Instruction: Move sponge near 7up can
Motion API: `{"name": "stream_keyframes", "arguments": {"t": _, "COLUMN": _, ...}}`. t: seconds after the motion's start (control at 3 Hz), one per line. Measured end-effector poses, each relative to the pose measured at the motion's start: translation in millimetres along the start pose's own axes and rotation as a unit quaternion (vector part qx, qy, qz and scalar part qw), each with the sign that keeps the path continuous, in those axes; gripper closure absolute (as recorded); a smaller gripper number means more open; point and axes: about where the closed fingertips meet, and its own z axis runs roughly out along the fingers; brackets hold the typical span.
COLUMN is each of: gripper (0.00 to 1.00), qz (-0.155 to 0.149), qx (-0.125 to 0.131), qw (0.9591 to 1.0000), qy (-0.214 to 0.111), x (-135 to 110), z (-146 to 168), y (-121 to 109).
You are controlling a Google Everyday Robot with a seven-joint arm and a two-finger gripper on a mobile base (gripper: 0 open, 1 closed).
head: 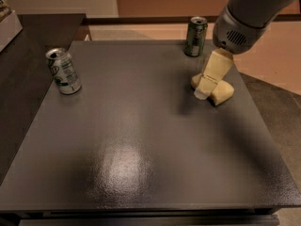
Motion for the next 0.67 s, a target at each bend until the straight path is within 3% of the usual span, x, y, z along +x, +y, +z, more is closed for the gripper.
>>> {"name": "stream_keyframes", "arguments": {"t": 0.33, "gripper": 0.00, "qz": 0.057, "qx": 0.011, "qw": 0.9983, "qy": 0.008, "x": -19, "z": 42, "y": -9}}
{"name": "stream_keyframes", "arguments": {"t": 0.67, "gripper": 0.00, "qz": 0.126, "qx": 0.030, "qw": 0.9912, "qy": 0.027, "x": -22, "z": 69, "y": -20}}
